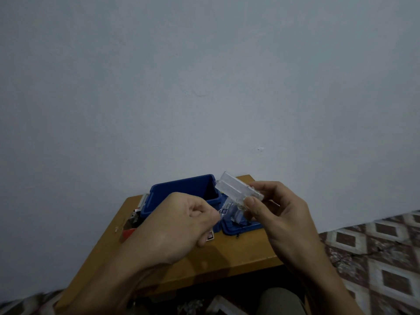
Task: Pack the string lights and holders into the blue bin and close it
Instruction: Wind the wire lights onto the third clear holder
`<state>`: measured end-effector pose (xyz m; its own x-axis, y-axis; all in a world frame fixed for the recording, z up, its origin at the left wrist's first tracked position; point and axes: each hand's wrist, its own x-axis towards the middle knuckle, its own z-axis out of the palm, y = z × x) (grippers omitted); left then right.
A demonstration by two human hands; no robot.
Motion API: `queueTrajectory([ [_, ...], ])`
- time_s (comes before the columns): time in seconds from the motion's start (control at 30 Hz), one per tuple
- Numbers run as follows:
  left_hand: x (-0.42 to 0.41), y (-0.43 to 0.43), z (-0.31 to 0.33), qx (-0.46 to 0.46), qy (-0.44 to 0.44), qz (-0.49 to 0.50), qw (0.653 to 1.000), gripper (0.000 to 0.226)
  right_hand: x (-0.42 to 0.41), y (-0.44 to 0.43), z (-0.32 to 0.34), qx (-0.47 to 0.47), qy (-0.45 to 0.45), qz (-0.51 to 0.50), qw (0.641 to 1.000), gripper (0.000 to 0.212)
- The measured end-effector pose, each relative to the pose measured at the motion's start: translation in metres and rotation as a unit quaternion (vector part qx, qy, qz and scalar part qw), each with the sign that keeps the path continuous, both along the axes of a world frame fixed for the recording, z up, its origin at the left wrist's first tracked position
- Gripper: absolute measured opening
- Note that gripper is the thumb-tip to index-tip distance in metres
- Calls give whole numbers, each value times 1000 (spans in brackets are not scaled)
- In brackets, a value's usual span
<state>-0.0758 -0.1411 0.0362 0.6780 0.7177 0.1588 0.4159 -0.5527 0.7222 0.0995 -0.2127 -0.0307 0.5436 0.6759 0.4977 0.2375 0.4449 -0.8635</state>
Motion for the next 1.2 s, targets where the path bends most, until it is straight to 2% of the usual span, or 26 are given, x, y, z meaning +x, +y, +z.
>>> queueTrajectory([
  [0.1,-4,-5,11,17,38,-38,998,22,-1,1,-3,-18,-38,-29,999,17],
  [0.27,-5,-11,34,102,115,-95,984,21,-3,1,-5,-47,-91,-39,994,17],
  [0.4,0,-3,58,270,137,-107,947,18,-3,-1,-3,-71,-109,15,991,16],
  [0.57,21,19,74,270,109,-159,943,13,-4,-7,1,-69,-96,102,988,18],
  [0.67,31,32,75,208,91,-187,956,13,-1,-13,6,-56,-51,168,983,26],
  [0.77,34,50,62,60,60,-189,978,14,4,-17,7,-31,-30,207,977,31],
  [0.87,34,58,36,-72,18,-191,979,10,7,-17,6,-2,8,211,977,31],
  [1.0,29,52,-1,-216,-79,-188,955,28,10,-11,2,19,59,181,982,30],
  [1.07,26,41,-14,-265,-132,-182,938,19,8,-7,0,28,69,154,985,35],
  [1.1,26,37,-20,-283,-161,-176,929,11,7,-5,0,33,73,143,986,31],
  [1.13,26,34,-26,-297,-190,-168,921,13,4,-4,-1,40,76,133,987,27],
  [1.2,25,28,-34,-317,-246,-158,902,32,0,-1,-1,50,77,107,990,23],
])
